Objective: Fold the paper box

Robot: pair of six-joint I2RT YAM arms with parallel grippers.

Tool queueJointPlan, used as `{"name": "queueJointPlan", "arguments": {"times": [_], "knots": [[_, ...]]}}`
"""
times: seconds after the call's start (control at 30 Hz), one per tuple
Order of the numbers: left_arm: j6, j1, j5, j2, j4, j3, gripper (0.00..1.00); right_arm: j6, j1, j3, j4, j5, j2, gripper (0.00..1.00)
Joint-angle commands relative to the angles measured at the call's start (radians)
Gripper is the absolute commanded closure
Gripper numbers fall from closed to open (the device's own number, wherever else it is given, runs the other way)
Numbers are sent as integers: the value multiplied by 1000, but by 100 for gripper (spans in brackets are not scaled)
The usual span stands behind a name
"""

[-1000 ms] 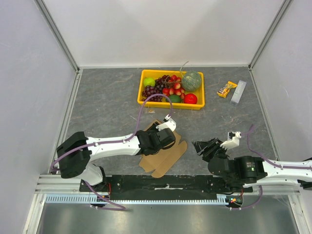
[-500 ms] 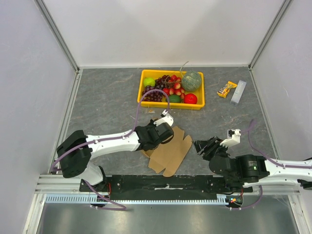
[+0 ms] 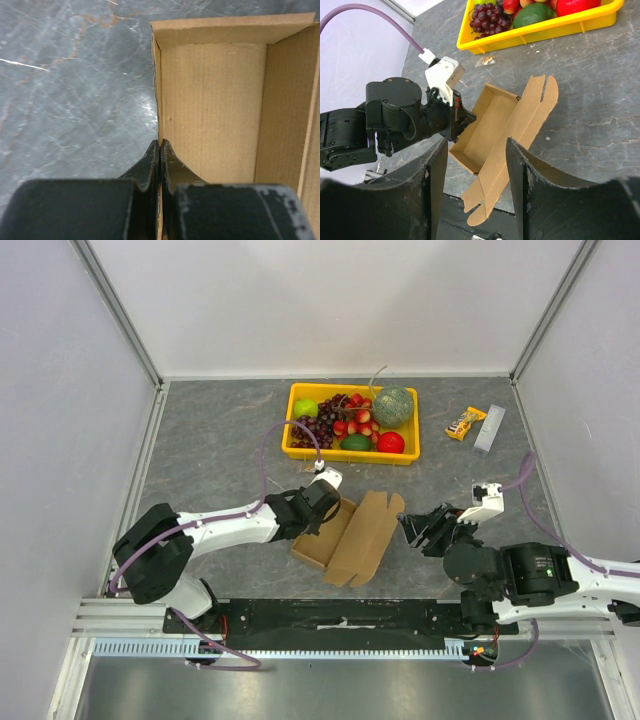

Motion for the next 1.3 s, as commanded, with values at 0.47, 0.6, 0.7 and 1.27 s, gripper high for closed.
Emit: {"name": "queueJointPlan", "arguments": {"times": [0.47,0.6,0.7,1.27], "knots": [[-234,5,143,14,129,-45,98,132,-112,-4,-200,-163,162,28],[-232,5,146,22,134,-43,98,94,-188,-28,-198,-211,179,27],[-232,7,144,28,137,-43,98,77,-224,-54,-188,-235,172,27],[-244,5,155,36,159,-62,98,-52,-454,-356,275,-583,5,43]]}}
